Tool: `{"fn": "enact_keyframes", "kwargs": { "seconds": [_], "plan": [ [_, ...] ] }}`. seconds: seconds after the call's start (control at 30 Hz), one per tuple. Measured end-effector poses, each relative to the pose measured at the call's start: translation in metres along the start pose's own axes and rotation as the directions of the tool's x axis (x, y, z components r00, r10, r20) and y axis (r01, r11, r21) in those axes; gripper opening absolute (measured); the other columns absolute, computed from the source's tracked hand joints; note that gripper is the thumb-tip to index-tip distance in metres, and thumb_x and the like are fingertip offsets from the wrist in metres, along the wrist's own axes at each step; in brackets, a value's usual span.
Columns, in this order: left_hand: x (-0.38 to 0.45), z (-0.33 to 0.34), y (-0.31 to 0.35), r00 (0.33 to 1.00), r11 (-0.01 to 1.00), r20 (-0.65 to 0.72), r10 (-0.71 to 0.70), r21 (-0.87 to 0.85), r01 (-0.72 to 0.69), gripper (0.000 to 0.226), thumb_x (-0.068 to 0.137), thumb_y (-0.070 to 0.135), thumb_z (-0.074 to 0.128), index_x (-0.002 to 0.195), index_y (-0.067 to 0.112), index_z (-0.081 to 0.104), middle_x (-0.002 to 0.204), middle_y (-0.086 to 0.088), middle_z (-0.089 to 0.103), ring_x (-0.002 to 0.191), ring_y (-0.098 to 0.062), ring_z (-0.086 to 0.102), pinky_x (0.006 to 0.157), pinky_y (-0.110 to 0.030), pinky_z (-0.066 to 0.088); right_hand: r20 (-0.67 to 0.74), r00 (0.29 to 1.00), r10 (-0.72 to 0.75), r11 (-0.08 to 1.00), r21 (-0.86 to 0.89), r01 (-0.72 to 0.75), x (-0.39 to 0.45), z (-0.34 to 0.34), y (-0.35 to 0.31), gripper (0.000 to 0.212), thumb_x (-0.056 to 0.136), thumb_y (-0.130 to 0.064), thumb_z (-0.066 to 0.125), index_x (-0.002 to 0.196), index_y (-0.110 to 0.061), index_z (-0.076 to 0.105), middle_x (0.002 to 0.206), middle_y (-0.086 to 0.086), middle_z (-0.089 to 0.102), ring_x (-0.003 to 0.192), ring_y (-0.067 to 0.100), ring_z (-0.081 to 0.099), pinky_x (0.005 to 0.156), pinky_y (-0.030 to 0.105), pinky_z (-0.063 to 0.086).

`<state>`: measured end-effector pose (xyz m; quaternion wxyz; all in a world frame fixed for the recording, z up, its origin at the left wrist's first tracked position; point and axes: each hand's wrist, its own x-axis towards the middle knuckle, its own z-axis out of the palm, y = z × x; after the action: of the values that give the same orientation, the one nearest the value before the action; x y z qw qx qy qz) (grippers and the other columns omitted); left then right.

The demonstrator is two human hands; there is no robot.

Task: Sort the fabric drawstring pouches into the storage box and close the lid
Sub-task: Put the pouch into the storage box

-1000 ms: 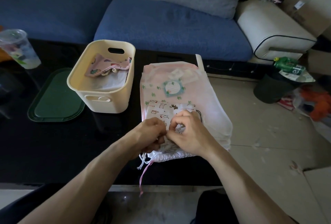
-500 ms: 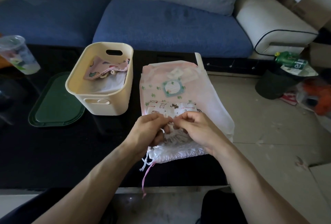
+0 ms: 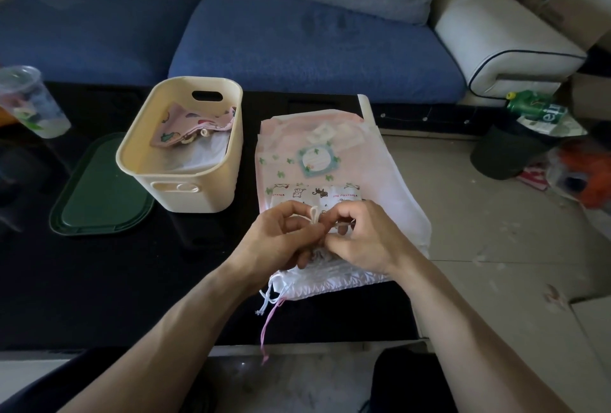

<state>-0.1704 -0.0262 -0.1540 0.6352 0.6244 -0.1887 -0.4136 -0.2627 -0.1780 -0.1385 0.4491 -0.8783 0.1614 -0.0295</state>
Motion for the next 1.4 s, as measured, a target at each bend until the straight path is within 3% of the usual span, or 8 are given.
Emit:
{"fn": "enact_keyframes", "kwargs": {
  "seconds": [0.2,0.3,0.47,0.67,0.87,1.07,1.27,1.4],
  "plan": [
    [-0.005,-0.001,0.002,0.995,0.987,0.095,-0.011,0.161,-0.005,0.012,0.094,0.010,0.065,0.101,0.005,0.057,0.066,-0.002,0.065,0.049,-0.015,0.056,0.045,-0.023,0.031,0.057,0.991,-0.123,0.988,-0.091,0.128,-0.002,-0.009,0.000,0.026,0.075,-0.011,0.075,0.064,-0.034,0.070,0.080,-0.015,0.073,0.081,-0.001,0.066,0.073,0.015,0.049],
    [-0.008,0.001,0.006,0.998,0.975,0.060,-0.003,0.221,-0.010,0.015,0.094,0.011,0.065,0.101,0.001,0.057,0.065,-0.002,0.067,0.049,-0.013,0.058,0.045,-0.020,0.035,0.043,0.992,-0.117,0.990,-0.079,0.120,-0.003,-0.005,0.001,0.006,0.066,-0.032,0.072,0.062,-0.027,0.072,0.081,-0.013,0.072,0.082,0.003,0.067,0.075,0.024,0.052],
    [-0.007,0.003,0.006,0.995,0.968,-0.017,0.095,0.237,-0.088,0.011,0.086,0.005,0.073,0.093,0.002,0.064,0.075,-0.004,0.071,0.050,-0.018,0.059,0.053,-0.021,0.049,-0.016,0.993,-0.120,0.988,-0.104,0.117,-0.002,-0.002,0.001,0.027,0.061,-0.050,0.062,0.061,-0.023,0.061,0.067,0.000,0.066,0.068,0.020,0.062,0.067,0.041,0.052],
    [-0.005,0.001,0.003,0.976,0.929,-0.131,0.174,0.350,-0.119,0.010,0.084,0.016,0.077,0.089,0.010,0.070,0.048,-0.009,0.061,0.043,-0.013,0.057,0.053,-0.021,0.048,-0.062,0.987,-0.149,0.989,-0.023,0.148,-0.002,0.007,0.002,0.022,0.076,-0.034,0.065,0.060,-0.023,0.053,0.060,-0.007,0.063,0.061,0.006,0.061,0.057,0.019,0.046],
    [-0.005,0.005,0.008,0.942,0.935,-0.226,0.249,0.309,-0.173,0.010,0.078,0.015,0.083,0.083,0.010,0.076,0.049,-0.007,0.064,0.037,-0.013,0.052,0.048,-0.015,0.045,0.054,0.999,0.005,0.986,0.166,-0.014,0.006,0.005,0.004,0.018,0.077,-0.036,0.055,0.071,-0.019,0.057,0.059,-0.011,0.053,0.061,0.010,0.049,0.060,0.039,0.043],
    [-0.004,-0.001,0.012,0.977,0.993,-0.200,0.070,0.107,-0.049,0.009,0.079,0.009,0.079,0.081,0.004,0.072,0.053,-0.010,0.063,0.034,-0.012,0.042,0.040,-0.017,0.038,0.109,0.994,-0.031,0.991,0.134,0.017,0.003,-0.001,0.002,0.013,0.092,-0.019,0.058,0.079,-0.020,0.059,0.064,-0.015,0.059,0.061,0.003,0.052,0.061,0.025,0.041],
    [-0.003,-0.011,0.017,0.983,0.990,-0.129,-0.134,0.020,0.138,0.018,0.086,0.010,0.072,0.095,-0.005,0.065,0.042,0.000,0.052,0.031,-0.006,0.033,0.033,-0.016,0.028,0.108,0.989,-0.096,0.995,0.043,0.092,0.001,0.000,0.001,0.007,0.087,-0.029,0.065,0.081,-0.026,0.064,0.087,-0.015,0.069,0.090,0.003,0.065,0.083,0.025,0.050],
    [0.002,-0.016,0.013,0.974,0.977,-0.100,-0.203,-0.080,0.196,0.030,0.077,0.022,0.075,0.096,-0.001,0.069,0.048,-0.002,0.051,0.033,-0.006,0.031,0.034,-0.015,0.026,0.032,0.985,-0.168,0.985,-0.025,0.169,0.000,-0.002,-0.001,0.006,0.088,-0.020,0.072,0.084,-0.023,0.069,0.090,-0.014,0.072,0.093,0.000,0.065,0.084,0.007,0.040]
  ]
}}
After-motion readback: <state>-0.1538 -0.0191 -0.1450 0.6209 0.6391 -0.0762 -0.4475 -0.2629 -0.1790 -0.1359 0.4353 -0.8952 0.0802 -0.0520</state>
